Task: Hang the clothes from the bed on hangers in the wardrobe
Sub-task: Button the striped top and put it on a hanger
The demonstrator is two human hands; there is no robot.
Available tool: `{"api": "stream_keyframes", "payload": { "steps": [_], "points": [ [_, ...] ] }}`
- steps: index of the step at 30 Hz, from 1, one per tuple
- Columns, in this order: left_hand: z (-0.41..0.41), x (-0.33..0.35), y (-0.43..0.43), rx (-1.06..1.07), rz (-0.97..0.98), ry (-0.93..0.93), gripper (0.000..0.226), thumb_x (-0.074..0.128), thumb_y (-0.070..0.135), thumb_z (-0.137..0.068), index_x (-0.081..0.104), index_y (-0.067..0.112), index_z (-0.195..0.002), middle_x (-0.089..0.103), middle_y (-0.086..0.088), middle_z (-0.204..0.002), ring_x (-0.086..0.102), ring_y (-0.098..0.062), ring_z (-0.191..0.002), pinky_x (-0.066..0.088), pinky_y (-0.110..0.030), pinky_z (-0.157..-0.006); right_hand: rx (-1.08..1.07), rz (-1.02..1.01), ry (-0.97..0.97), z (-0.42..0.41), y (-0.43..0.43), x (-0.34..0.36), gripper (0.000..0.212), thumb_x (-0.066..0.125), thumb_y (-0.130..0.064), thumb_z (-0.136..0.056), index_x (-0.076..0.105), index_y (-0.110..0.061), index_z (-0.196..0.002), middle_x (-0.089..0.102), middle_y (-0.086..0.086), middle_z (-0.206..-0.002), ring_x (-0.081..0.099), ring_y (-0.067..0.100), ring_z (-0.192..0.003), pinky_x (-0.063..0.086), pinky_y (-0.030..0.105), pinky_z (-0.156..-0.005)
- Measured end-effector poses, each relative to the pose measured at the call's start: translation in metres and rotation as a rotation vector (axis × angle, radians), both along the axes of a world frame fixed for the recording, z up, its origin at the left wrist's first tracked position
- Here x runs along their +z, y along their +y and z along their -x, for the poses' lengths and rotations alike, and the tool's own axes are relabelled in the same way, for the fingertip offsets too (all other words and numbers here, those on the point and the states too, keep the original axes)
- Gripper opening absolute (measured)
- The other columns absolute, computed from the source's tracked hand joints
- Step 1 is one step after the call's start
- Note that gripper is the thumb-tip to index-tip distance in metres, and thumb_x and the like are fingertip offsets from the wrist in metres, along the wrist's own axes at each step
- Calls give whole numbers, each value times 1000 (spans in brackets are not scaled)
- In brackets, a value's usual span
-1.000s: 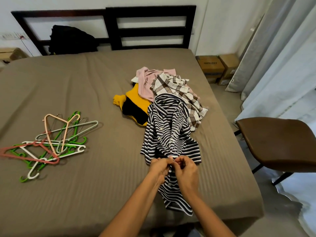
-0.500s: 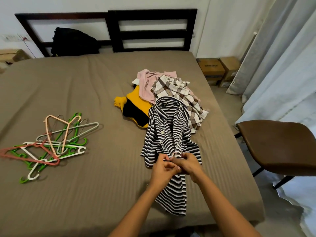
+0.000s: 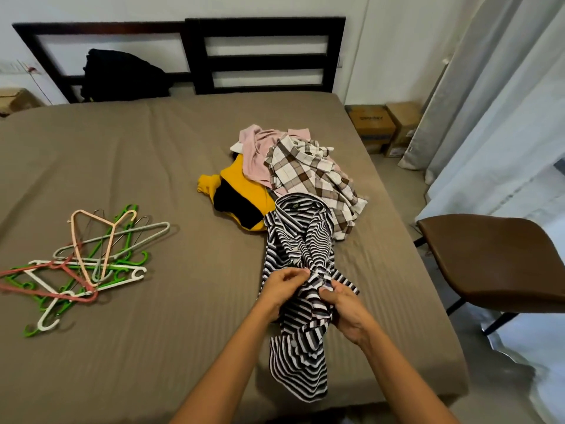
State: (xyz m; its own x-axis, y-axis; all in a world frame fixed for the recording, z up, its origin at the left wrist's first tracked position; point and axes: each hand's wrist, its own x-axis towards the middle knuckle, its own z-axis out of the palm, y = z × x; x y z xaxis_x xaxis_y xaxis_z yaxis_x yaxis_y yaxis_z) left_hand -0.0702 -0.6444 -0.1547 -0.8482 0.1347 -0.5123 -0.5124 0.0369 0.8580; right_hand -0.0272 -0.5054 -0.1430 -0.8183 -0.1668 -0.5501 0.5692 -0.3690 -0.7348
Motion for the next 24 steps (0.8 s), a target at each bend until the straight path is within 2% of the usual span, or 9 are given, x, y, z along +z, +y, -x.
{"api": "stream_keyframes", "payload": {
  "steps": [2,6,8,11,13,15,18,20,24],
  "points": [
    [2,1,3,-26,35,28,11,71,22,-83,69,12,-87,69,2,-85,61,-8,-81,48,-16,-75,49,-136,25,1,0,2,24,45,0,-94,65,-8,-105,72,9,-94,68,18,-83,54,28,-71],
    [6,5,5,-99,35,-121,12,65,22,-88,61,13,-82,59,3,-69,52,-6,-60,43,-17,-53,35,-309,29,0,-1,-1,19,51,-16,-96,66,-15,-84,71,0,-77,64,11,-69,49,24,-64],
    [7,10,5,33,-62,-194,10,61,14,-90,57,13,-81,60,2,-73,56,-6,-64,47,-16,-52,-48,-367,12,0,0,-6,23,53,-24,-96,68,-12,-82,68,2,-74,60,14,-69,46,27,-65],
    [10,12,-1,299,-70,-112,17,65,6,-86,53,11,-76,59,-3,-73,57,-9,-58,49,-17,-47,-213,-522,102,1,5,-15,21,60,-21,-91,67,-5,-80,65,2,-71,57,19,-69,46,34,-66],
    [11,13,-6,392,24,-19,19,73,7,-79,54,12,-75,61,-7,-75,60,-16,-65,55,-25,-56,-353,-544,108,1,8,-17,8,66,-13,-86,69,-13,-79,69,2,-72,64,21,-70,54,39,-69],
    [10,16,-10,423,65,37,18,78,8,-74,60,11,-79,66,-8,-77,64,-20,-70,58,-32,-67,-474,-577,96,1,9,-16,10,73,-10,-79,67,-15,-75,67,2,-66,66,22,-65,58,43,-69],
    [9,28,-7,417,-39,30,19,78,5,-72,63,9,-82,68,-7,-76,66,-16,-69,55,-22,-60,-550,-591,117,4,9,-14,14,76,-10,-76,64,-16,-74,66,4,-66,64,22,-65,57,43,-70],
    [10,37,-4,421,-169,-23,18,76,2,-74,62,8,-84,68,-6,-76,66,-13,-68,54,-18,-56,-501,-588,197,6,6,-9,12,72,-9,-80,63,-17,-80,64,3,-71,61,21,-69,54,39,-68],
    [18,47,2,397,-288,-49,19,73,-2,-76,57,5,-85,66,-8,-77,66,-11,-64,55,-18,-56,-176,-641,422,8,-5,2,18,71,-9,-81,56,-18,-85,61,-1,-77,58,11,-71,50,36,-70]
  ]
}}
